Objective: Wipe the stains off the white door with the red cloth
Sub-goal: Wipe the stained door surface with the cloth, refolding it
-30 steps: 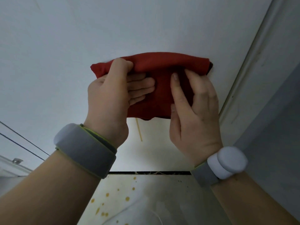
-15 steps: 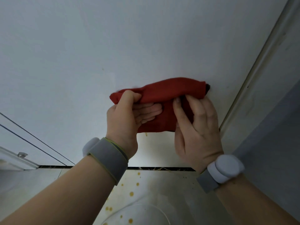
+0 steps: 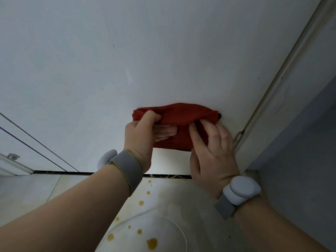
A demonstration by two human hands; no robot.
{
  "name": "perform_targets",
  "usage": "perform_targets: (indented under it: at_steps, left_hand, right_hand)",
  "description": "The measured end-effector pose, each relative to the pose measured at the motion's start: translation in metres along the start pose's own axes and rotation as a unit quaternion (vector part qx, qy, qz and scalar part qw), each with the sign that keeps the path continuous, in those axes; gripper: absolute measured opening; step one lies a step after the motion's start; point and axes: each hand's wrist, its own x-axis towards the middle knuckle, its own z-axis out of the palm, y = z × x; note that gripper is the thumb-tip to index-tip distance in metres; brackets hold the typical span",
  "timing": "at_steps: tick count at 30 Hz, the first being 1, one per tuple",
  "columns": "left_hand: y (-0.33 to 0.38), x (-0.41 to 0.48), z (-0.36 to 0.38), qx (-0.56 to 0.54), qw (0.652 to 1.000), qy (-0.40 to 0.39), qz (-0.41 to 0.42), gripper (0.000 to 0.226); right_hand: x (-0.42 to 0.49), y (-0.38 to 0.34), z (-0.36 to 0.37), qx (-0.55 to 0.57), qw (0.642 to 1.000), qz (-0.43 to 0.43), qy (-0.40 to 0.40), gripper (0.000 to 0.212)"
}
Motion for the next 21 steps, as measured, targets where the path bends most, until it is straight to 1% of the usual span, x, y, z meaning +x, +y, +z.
perform_targets:
  at_steps: [3,5,6,8,9,10,11,12,13,14,15,16,17,19,21]
  left_hand:
    - [-0.008,0.001,-0.003,0.018,1.0,0.012,0.0,0.032]
    - [-0.011,0.001,-0.003,0.024,1.0,0.018,0.0,0.031]
    - [-0.012,0.001,-0.003,0.026,0.999,0.02,0.002,0.031]
    - [-0.012,0.002,-0.001,0.025,0.999,0.025,0.005,0.032]
    - [-0.011,0.002,0.001,0.02,0.999,0.028,0.002,0.034]
    - [-0.011,0.002,0.002,0.016,0.999,0.03,-0.004,0.037]
    - [-0.01,0.002,0.002,0.013,0.999,0.032,-0.011,0.039]
    - [-0.009,0.002,0.003,0.012,0.999,0.033,-0.017,0.04]
    - [-0.008,0.002,0.003,0.011,0.999,0.034,-0.019,0.04]
    - [-0.008,0.003,0.002,0.011,0.999,0.033,-0.019,0.04]
    - [-0.009,0.004,0.001,0.013,0.999,0.033,-0.016,0.039]
    - [-0.01,0.005,0.001,0.016,0.999,0.035,-0.012,0.038]
    - [-0.013,0.006,-0.001,0.02,0.999,0.036,-0.009,0.036]
    - [-0.018,0.008,-0.003,0.036,0.999,0.038,-0.008,0.034]
    - [-0.027,0.011,-0.008,0.06,0.997,0.031,-0.026,0.034]
  right_hand:
    - [-0.009,0.001,0.001,0.019,0.999,0.005,-0.028,0.061]
    - [-0.013,0.0,0.002,0.027,0.999,0.022,-0.03,0.057]
    - [-0.012,-0.001,0.001,0.035,0.998,0.038,-0.024,0.05]
    - [-0.006,-0.004,0.0,0.053,0.996,0.073,-0.001,0.03]
    - [0.0,-0.008,-0.001,0.072,0.993,0.093,0.004,0.02]
    - [0.006,-0.013,-0.004,0.109,0.985,0.132,0.003,0.018]
    - [0.013,-0.019,-0.007,0.182,0.961,0.206,-0.005,0.024]
    - [0.022,-0.025,-0.01,0.286,0.906,0.312,-0.015,0.029]
    - [0.03,-0.03,-0.014,0.404,0.811,0.423,-0.019,0.031]
    - [0.038,-0.034,-0.015,0.507,0.694,0.511,-0.03,0.031]
    - [0.043,-0.036,-0.016,0.582,0.588,0.561,-0.042,0.031]
    - [0.045,-0.036,-0.014,0.623,0.515,0.586,-0.048,0.032]
    - [0.045,-0.036,-0.011,0.646,0.473,0.598,-0.047,0.032]
    - [0.043,-0.036,-0.004,0.658,0.442,0.609,-0.041,0.029]
    - [0.036,-0.039,0.007,0.647,0.424,0.632,-0.045,0.026]
